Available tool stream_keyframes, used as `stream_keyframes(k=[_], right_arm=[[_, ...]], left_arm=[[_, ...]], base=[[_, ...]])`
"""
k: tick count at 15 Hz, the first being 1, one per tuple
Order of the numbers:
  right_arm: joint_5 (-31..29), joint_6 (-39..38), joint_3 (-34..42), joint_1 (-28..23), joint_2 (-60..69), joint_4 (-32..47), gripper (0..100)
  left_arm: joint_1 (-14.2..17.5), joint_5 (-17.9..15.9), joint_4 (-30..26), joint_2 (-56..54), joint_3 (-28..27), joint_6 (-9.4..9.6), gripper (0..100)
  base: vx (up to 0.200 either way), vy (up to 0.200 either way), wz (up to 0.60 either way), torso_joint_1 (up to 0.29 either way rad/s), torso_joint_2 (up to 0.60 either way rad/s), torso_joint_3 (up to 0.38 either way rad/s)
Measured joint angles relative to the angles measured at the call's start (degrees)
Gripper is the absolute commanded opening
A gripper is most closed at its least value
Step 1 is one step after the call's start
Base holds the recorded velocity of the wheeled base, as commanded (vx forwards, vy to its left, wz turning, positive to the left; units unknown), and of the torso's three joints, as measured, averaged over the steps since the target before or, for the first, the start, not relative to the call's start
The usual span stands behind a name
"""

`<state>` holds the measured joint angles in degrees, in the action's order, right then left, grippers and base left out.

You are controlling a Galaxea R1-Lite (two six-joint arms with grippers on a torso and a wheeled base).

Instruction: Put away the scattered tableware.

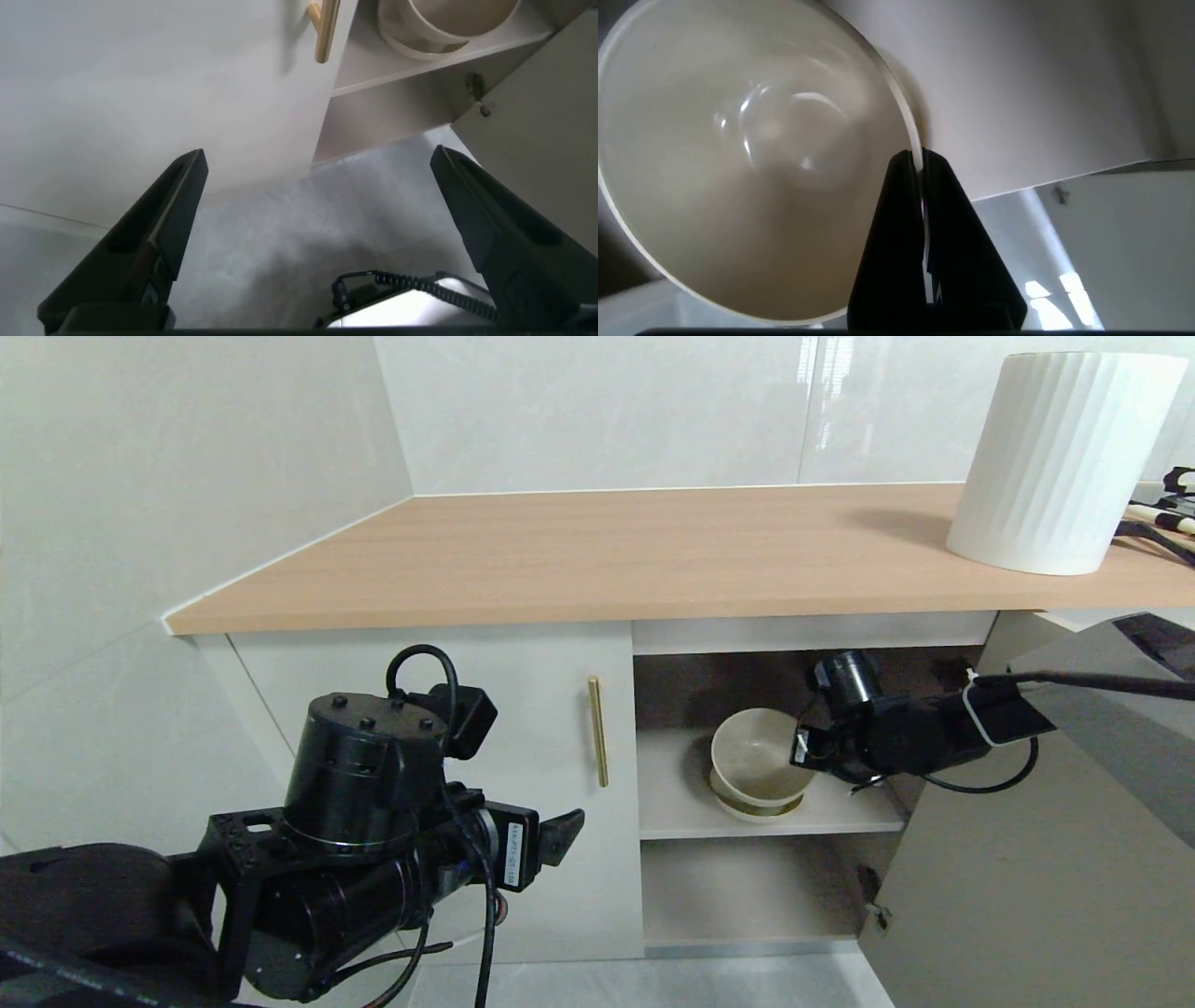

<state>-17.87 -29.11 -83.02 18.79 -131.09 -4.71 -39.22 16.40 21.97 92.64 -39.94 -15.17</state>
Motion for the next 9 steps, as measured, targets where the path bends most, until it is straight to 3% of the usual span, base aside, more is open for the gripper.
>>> stream_keyframes(k=[9], right_arm=[[-1.08, -0.01, -0.09, -0.1, -3.64, -4.57, 0]], left_arm=[[0.02, 0.0, 0.0, -0.05, -0.02, -0.02, 100]], base=[[0.0, 0.0, 0.0, 0.0, 0.0, 0.0]])
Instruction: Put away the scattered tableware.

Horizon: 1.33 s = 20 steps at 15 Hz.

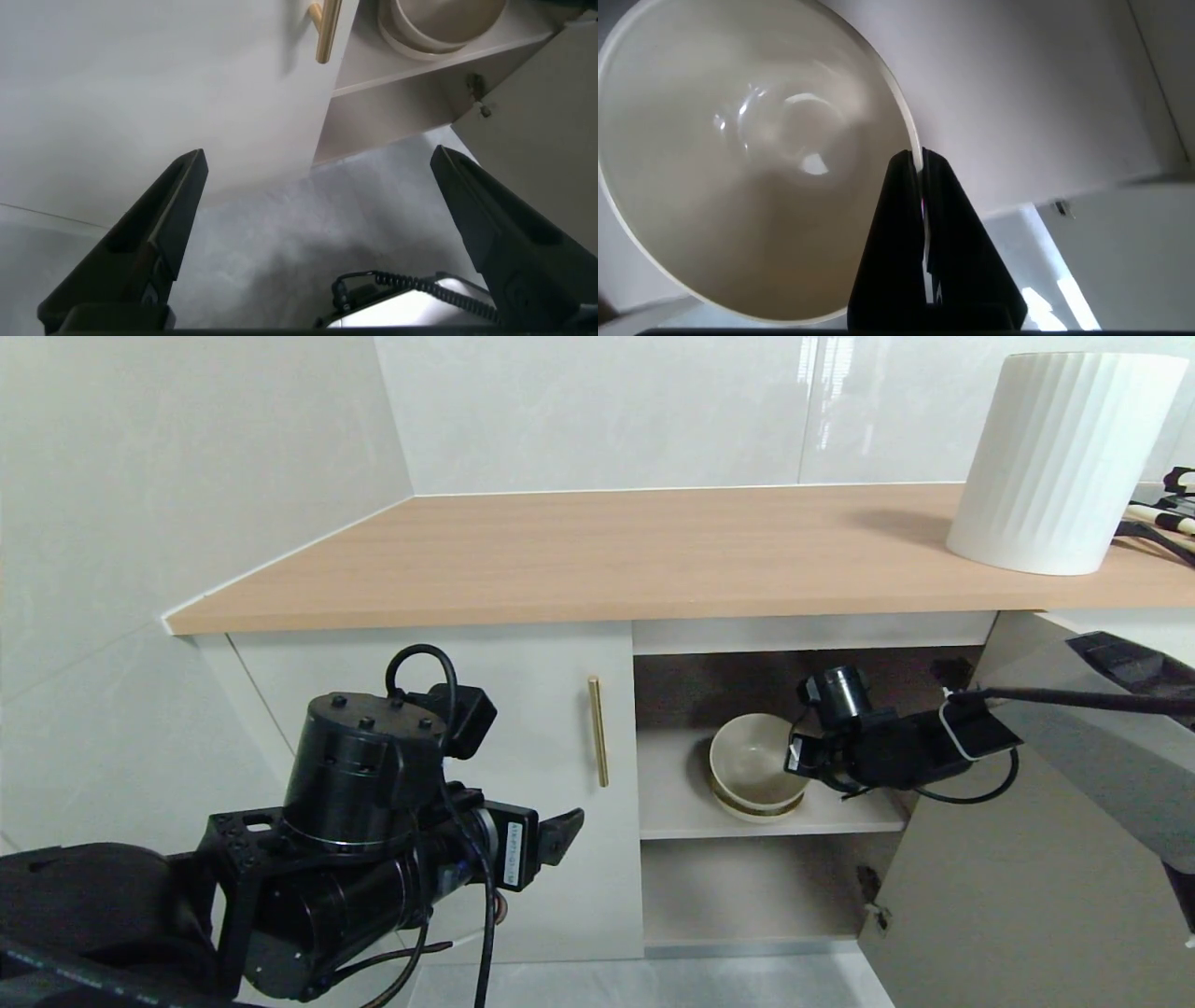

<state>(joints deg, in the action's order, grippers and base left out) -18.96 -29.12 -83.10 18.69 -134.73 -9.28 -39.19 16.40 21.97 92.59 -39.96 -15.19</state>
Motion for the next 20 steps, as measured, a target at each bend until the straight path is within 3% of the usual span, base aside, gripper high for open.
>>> stream_keyframes(k=[6, 7, 16, 20], right_arm=[[-0.01, 0.01, 0.09, 0.07, -0.72, -0.49, 0], [-0.04, 0.01, 0.11, 0.11, -0.77, -0.49, 100], [-0.01, -0.27, 0.56, 1.01, -0.3, -0.44, 100], [0.18, -2.1, 6.25, 2.43, 7.01, -0.32, 100]], left_arm=[[0.0, 0.02, 0.06, -0.02, -0.04, 0.0, 100], [0.0, 0.02, 0.06, -0.02, -0.04, 0.02, 100], [0.0, 0.0, 0.09, -0.02, -0.02, -0.05, 100], [0.0, 0.1, 0.09, -0.17, -0.04, -0.09, 100]], base=[[0.0, 0.0, 0.0, 0.0, 0.0, 0.0], [0.0, 0.0, 0.0, 0.0, 0.0, 0.0], [0.0, 0.0, 0.0, 0.0, 0.0, 0.0], [0.0, 0.0, 0.0, 0.0, 0.0, 0.0]])
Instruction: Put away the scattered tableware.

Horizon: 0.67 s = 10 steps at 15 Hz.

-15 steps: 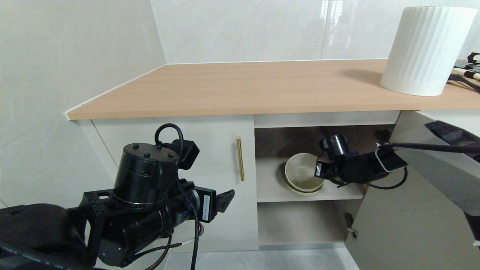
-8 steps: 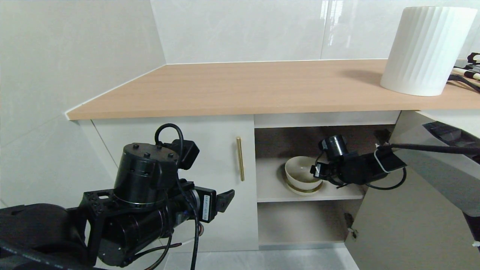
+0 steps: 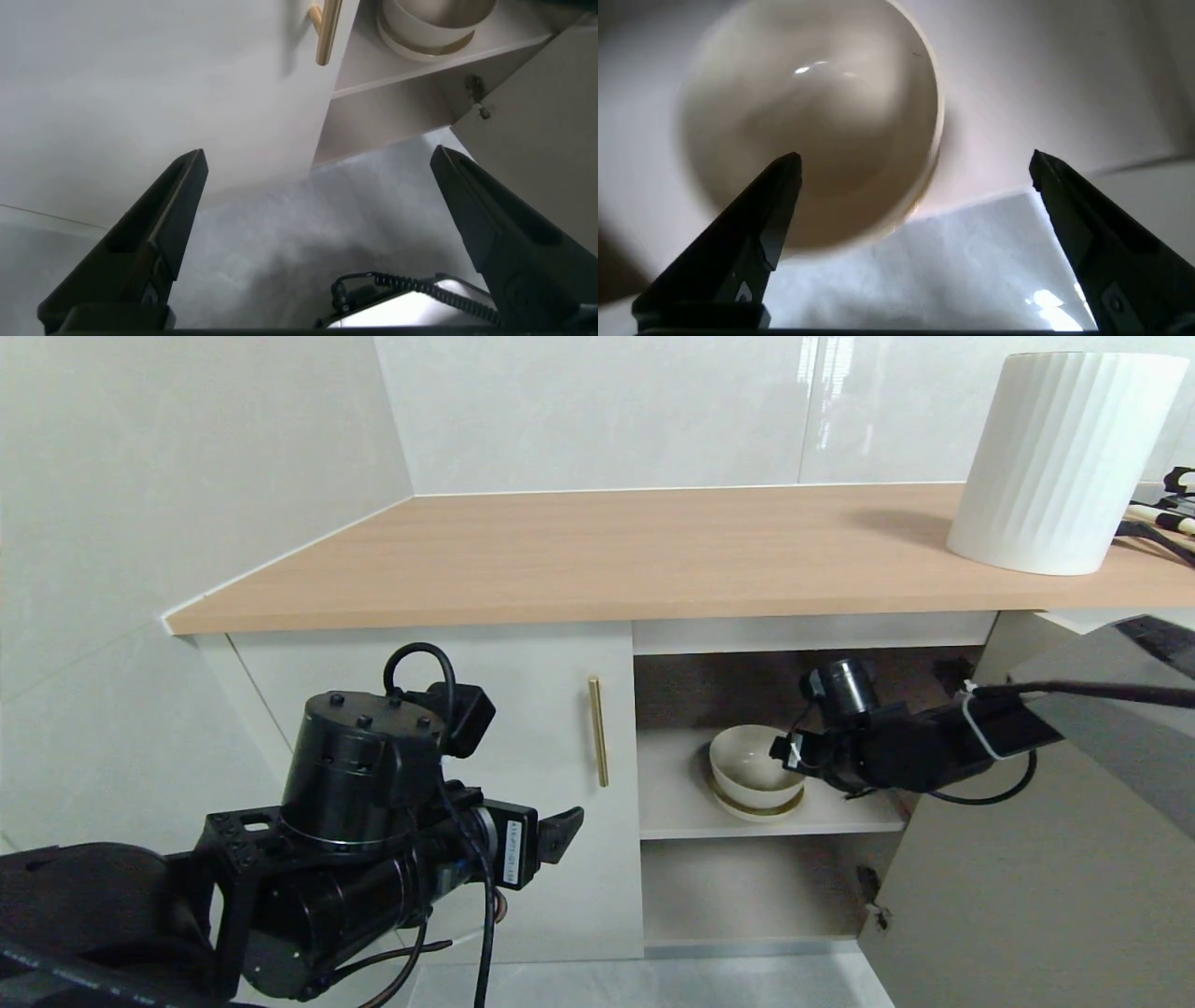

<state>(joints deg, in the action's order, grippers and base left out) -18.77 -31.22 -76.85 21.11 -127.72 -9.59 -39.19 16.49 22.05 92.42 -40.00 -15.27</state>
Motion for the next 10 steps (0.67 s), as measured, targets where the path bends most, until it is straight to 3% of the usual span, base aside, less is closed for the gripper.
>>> stream_keyframes(k=[2, 6, 10], right_arm=[[0.22, -0.72, 8.36, 1.71, 8.4, -0.01, 100], [0.71, -1.38, 28.17, 7.22, 25.88, 0.12, 100], [1.32, -1.34, 34.6, 9.8, 34.84, 0.13, 100]], left_arm=[[0.0, -0.07, -0.02, -0.17, -0.05, -0.35, 100], [0.02, -0.05, -0.18, -0.3, -0.11, -0.78, 100], [0.02, -0.16, -0.3, -0.24, 0.06, -0.78, 100]], base=[[0.0, 0.0, 0.0, 0.0, 0.0, 0.0], [-0.2, 0.0, 0.0, 0.007, 0.0, 0.001], [-0.2, 0.0, 0.0, -0.004, 0.0, 0.01]])
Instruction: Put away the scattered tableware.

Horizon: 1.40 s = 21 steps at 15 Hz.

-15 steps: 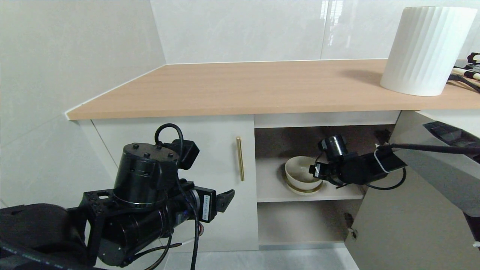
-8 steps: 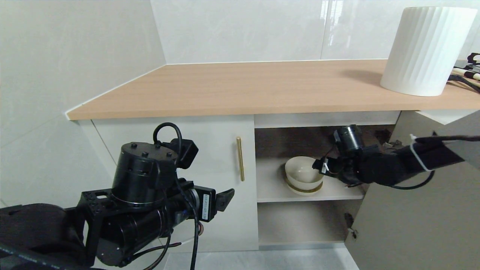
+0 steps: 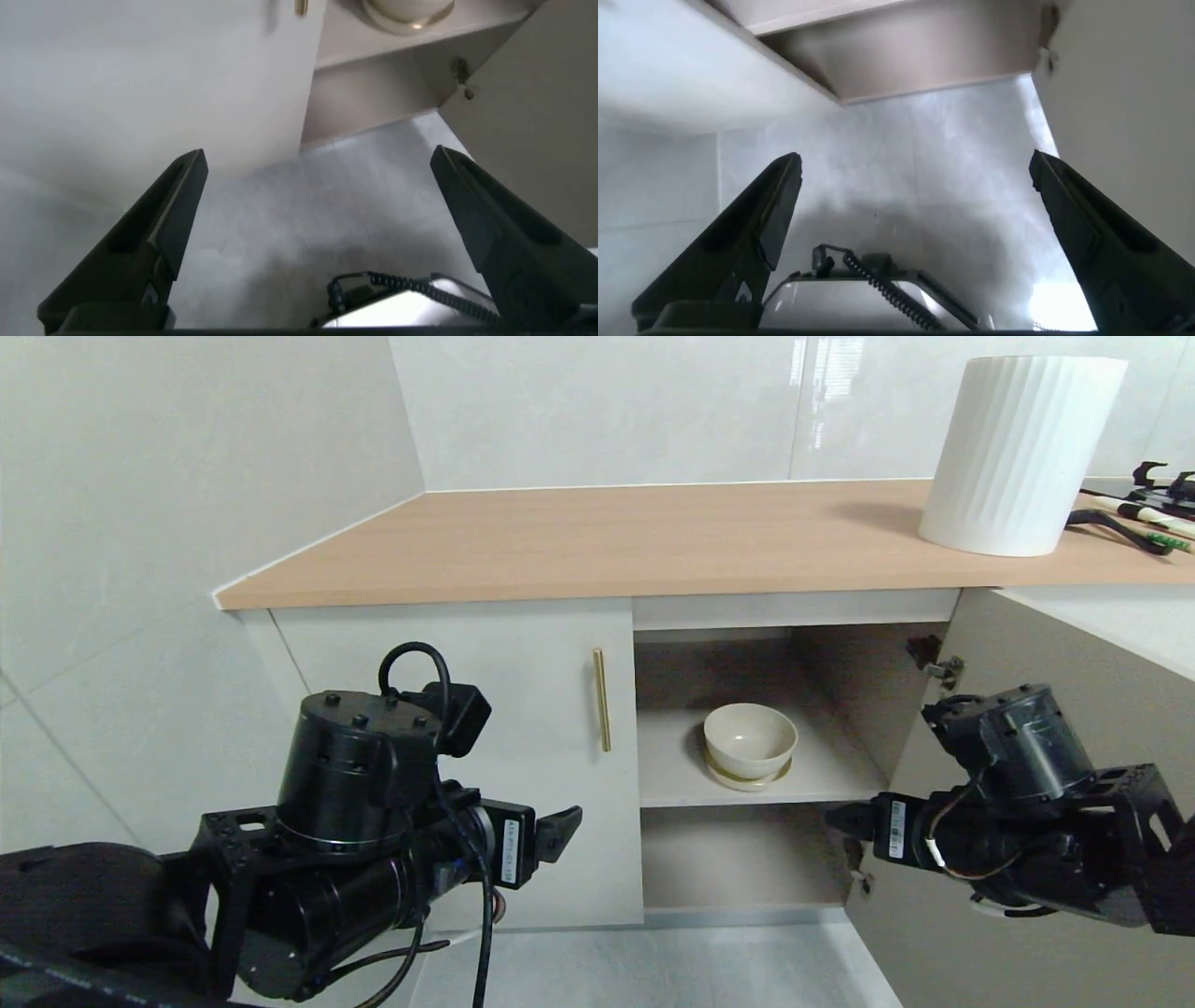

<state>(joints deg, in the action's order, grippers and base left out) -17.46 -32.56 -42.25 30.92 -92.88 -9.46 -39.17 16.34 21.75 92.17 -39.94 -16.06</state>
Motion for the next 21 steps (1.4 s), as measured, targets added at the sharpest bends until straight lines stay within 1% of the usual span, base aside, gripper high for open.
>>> stream_keyframes(k=[10, 14, 17, 19, 21], right_arm=[[0.16, 0.05, 0.52, 0.37, 1.58, 0.0, 100], [0.16, 0.05, 0.5, 0.43, 1.54, 0.07, 100], [0.09, 0.71, 1.05, 0.48, 3.83, 1.1, 100], [0.0, 1.77, 1.68, 1.11, 7.39, 3.94, 100], [1.18, 2.0, 1.9, 1.68, 12.68, 11.42, 100]], left_arm=[[-0.05, 0.0, -0.07, 0.27, 0.04, -0.01, 100], [-0.11, -0.05, 0.17, 0.16, 0.11, 0.0, 100], [-0.07, 0.0, 0.2, 0.11, 0.28, 0.18, 100], [-0.11, 0.06, 0.2, -0.15, 0.41, 0.43, 100], [-0.18, 0.09, 0.23, -0.74, 0.41, 0.43, 100]], base=[[-0.2, 0.0, 0.0, 0.0, 0.0, 0.002], [0.0, 0.0, 0.0, 0.0, 0.0, 0.0], [0.0, 0.0, 0.0, 0.0, 0.0, 0.0], [0.0, -0.2, 0.0, 0.002, 0.0, 0.007], [0.0, -0.2, 0.0, 0.0, 0.0, 0.007]])
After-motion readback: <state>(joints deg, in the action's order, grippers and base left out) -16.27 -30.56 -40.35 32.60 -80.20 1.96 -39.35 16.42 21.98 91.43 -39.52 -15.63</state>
